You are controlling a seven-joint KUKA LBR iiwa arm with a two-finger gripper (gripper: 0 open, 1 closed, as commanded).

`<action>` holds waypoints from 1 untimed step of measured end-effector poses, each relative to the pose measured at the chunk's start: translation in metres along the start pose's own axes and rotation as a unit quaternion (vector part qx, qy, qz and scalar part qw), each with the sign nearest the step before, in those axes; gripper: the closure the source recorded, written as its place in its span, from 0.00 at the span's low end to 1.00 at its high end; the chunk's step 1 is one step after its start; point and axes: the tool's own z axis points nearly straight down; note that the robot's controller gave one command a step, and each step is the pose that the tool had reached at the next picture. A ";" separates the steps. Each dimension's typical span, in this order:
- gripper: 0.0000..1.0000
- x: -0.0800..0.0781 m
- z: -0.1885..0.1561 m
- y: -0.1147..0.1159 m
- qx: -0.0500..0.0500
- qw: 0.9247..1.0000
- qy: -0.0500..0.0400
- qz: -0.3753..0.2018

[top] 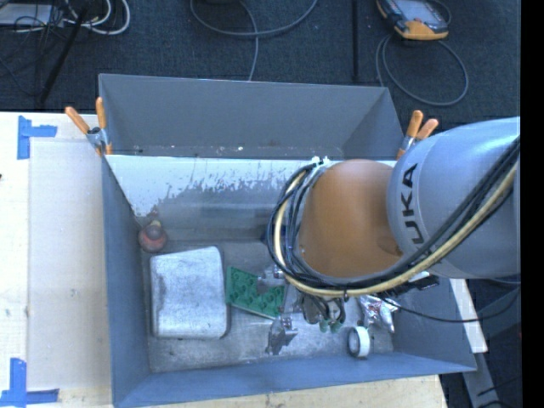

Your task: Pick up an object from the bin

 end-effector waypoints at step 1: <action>0.00 -0.024 0.093 -0.014 -0.001 0.997 -0.004 0.075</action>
Offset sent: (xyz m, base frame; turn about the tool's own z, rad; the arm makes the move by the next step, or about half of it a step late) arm 0.0217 -0.0147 -0.0938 0.1507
